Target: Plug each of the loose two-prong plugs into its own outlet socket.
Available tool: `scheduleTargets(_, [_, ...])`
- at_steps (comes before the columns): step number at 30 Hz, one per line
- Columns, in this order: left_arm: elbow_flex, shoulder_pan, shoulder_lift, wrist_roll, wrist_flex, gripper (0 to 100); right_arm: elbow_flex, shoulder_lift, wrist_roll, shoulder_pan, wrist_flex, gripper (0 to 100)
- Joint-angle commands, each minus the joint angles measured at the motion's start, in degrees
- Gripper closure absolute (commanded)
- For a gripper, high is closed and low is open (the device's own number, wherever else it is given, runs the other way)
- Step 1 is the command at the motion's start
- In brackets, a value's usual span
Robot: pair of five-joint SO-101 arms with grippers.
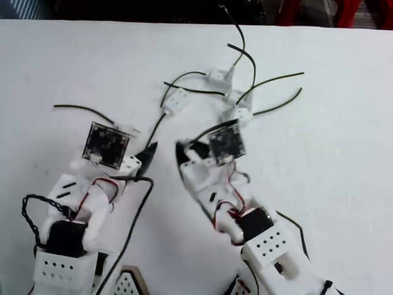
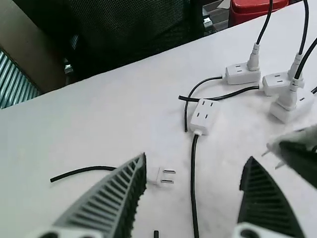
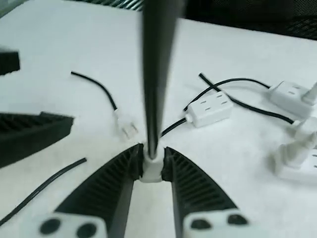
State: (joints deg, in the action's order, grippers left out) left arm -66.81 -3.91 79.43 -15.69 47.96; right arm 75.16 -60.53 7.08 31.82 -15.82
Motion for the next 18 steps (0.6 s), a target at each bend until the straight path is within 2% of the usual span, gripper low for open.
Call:
scheduleTargets(1, [0.62,0.57,-2.15,-1.32,-2.73,69,-1.05,0.13,3.60,-4.62,3.74,98.2])
scheduleTargets(6, [3.69,0.57,-17.54,-1.41,-10.37,69,-1.14,0.13,7.82,-10.33,7.08,98.2])
scheduleTargets(10, [16.00,0.40,-36.62,-1.49,-10.20,69,-1.14,0.13,10.11,-14.20,8.84,98.2])
scheduleTargets(12, [22.68,-0.40,-46.55,-3.78,-10.20,69,-1.14,0.13,11.34,-15.69,9.10,98.2])
scheduleTargets(14, [28.92,-1.10,-55.78,-6.42,-10.20,69,-1.14,0.13,12.13,-16.66,9.89,98.2])
scheduleTargets(18, [40.97,-1.27,-72.57,-6.95,-10.20,69,-1.14,0.13,12.57,-17.45,9.98,98.2])
